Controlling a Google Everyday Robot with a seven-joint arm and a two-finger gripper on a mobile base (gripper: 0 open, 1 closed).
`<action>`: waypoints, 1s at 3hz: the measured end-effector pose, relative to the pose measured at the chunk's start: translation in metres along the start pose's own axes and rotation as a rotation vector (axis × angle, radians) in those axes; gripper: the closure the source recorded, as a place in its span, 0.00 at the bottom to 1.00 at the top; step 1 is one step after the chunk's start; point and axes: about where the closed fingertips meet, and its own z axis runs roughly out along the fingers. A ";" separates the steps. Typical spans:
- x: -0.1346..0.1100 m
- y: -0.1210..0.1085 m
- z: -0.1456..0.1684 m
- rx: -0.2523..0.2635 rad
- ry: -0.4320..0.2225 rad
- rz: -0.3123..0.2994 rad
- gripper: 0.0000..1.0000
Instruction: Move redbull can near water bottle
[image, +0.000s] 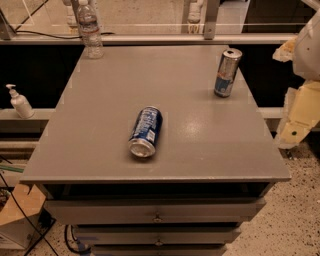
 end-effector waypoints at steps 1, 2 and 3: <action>0.000 0.000 0.000 0.000 0.000 0.000 0.00; -0.002 -0.006 -0.004 0.037 -0.045 0.010 0.00; -0.010 -0.022 -0.012 0.134 -0.109 0.001 0.00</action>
Offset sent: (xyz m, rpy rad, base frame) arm 0.0146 -0.0034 0.0108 0.1064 -0.1136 -0.0165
